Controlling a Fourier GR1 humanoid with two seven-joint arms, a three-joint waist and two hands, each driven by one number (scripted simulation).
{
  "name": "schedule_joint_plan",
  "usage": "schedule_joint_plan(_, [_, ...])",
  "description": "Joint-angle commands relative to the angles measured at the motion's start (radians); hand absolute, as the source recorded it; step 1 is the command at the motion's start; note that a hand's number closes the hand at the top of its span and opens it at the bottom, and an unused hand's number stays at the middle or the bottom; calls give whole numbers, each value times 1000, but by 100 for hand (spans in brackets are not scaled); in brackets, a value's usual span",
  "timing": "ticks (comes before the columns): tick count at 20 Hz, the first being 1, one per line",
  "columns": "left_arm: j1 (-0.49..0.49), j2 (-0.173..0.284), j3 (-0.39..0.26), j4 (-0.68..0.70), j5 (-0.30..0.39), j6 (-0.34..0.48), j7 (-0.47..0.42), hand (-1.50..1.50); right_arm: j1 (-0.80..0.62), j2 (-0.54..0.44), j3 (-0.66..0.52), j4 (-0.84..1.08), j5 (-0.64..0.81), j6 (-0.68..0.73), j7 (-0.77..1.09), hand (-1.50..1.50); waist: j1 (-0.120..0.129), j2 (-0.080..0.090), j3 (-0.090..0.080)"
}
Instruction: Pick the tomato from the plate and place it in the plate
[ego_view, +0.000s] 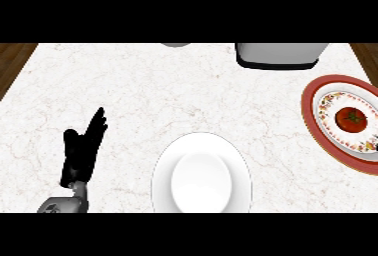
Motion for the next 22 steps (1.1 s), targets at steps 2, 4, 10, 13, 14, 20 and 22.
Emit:
schedule_joint_plan(2, [-18,26,24,24,13,-27,-4,0,20,-22,6,15,7,-10,-18,-150,2,3,1])
schedule_joint_plan(4, [37,11,-4,-33,8,-27,9,0,2,-71,-7,20,-6,15,24,-150,4,0,1])
schedule_joint_plan(10, [13,-23,-7,35,-26,21,-52,0,64,-46,-28,39,-16,-54,-48,-150,11,8,3])
schedule_joint_plan(13, [-12,6,15,48,1,-17,-33,0,57,-81,-46,35,-37,-26,-38,-150,4,5,2])
schedule_joint_plan(14, [11,7,22,32,15,-22,-39,0,105,-78,-53,48,-43,3,-85,-150,5,6,4])
schedule_joint_plan(20, [-20,-17,4,2,-8,9,7,0,90,-128,-71,47,-56,-50,-16,-150,5,4,3])
schedule_joint_plan(22, [-48,-9,3,8,-18,12,33,0,115,-116,-77,54,-61,-64,-30,-150,4,6,4])
